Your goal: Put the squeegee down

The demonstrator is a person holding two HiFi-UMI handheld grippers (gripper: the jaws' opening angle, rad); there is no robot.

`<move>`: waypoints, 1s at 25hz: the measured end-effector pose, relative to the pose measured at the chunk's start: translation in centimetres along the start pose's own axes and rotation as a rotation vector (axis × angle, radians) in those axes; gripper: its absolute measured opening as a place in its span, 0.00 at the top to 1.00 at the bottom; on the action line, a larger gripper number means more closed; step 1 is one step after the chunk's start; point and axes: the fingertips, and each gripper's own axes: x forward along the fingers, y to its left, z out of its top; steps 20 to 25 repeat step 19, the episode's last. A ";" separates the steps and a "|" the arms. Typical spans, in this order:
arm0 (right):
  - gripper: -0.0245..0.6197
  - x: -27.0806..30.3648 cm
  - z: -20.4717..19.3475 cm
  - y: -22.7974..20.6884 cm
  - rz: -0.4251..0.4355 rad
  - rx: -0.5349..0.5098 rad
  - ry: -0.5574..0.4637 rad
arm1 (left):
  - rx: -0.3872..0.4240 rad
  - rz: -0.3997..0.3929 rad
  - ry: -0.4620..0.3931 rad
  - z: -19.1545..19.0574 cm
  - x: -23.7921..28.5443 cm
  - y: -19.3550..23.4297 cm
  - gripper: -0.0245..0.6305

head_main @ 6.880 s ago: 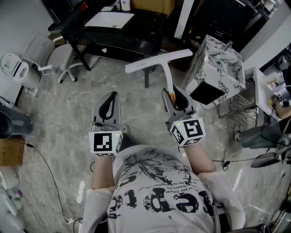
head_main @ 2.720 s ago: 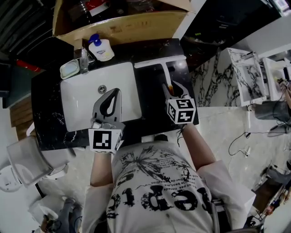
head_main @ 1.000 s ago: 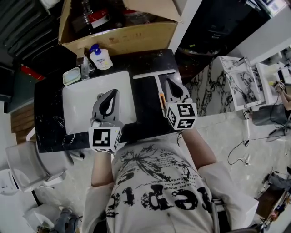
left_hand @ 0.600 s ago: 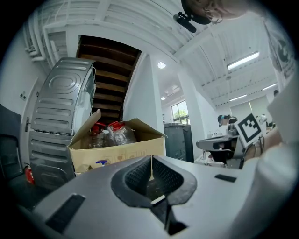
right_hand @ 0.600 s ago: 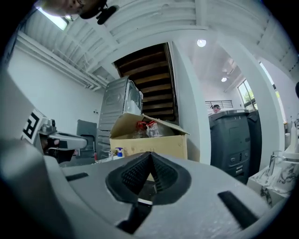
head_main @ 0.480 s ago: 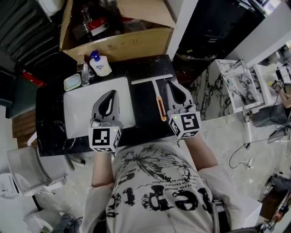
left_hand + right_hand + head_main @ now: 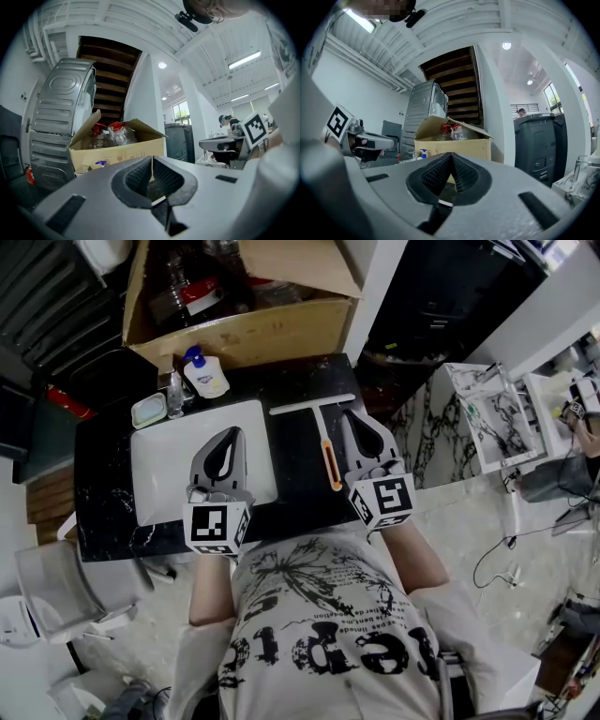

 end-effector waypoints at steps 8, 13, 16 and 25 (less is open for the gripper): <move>0.98 -0.1 -0.2 0.5 0.006 -0.044 0.007 | 0.012 0.013 0.004 0.1 -0.3 -0.1 0.94; 0.98 -0.1 -0.1 0.3 0.011 -0.025 0.005 | 0.019 0.021 0.003 0.4 -0.3 -0.1 0.94; 0.98 -0.1 0.0 0.3 0.012 -0.019 0.004 | 0.021 0.022 0.003 0.4 -0.3 -0.1 0.94; 0.98 0.0 0.1 0.6 0.015 -0.015 0.003 | 0.020 0.020 0.000 0.4 -0.3 -0.1 0.94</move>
